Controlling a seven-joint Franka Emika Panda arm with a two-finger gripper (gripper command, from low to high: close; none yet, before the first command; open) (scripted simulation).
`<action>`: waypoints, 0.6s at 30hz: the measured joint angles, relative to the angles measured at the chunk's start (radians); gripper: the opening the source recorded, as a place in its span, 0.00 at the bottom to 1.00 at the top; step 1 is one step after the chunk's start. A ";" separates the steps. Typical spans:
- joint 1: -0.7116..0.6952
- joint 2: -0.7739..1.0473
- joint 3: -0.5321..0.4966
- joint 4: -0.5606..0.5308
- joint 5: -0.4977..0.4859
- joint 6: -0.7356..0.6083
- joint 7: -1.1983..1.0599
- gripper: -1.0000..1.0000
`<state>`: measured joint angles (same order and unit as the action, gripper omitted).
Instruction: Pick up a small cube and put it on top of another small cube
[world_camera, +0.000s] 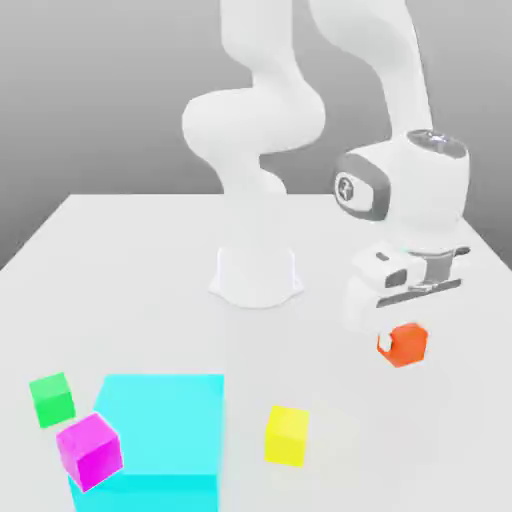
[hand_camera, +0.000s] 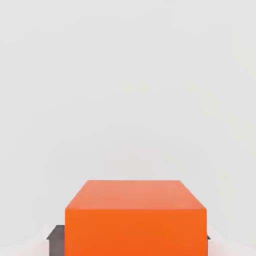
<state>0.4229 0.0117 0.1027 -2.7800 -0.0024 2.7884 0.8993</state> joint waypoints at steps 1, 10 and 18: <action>-0.031 0.004 -0.030 0.029 0.002 -0.026 -0.041 0.00; -0.382 0.045 -0.176 0.300 0.015 -0.259 -0.412 0.00; -0.587 0.108 -0.272 0.495 0.039 -0.387 -0.702 0.00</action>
<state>-0.1642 0.1193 -0.1690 -2.2851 0.0364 2.4014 0.1970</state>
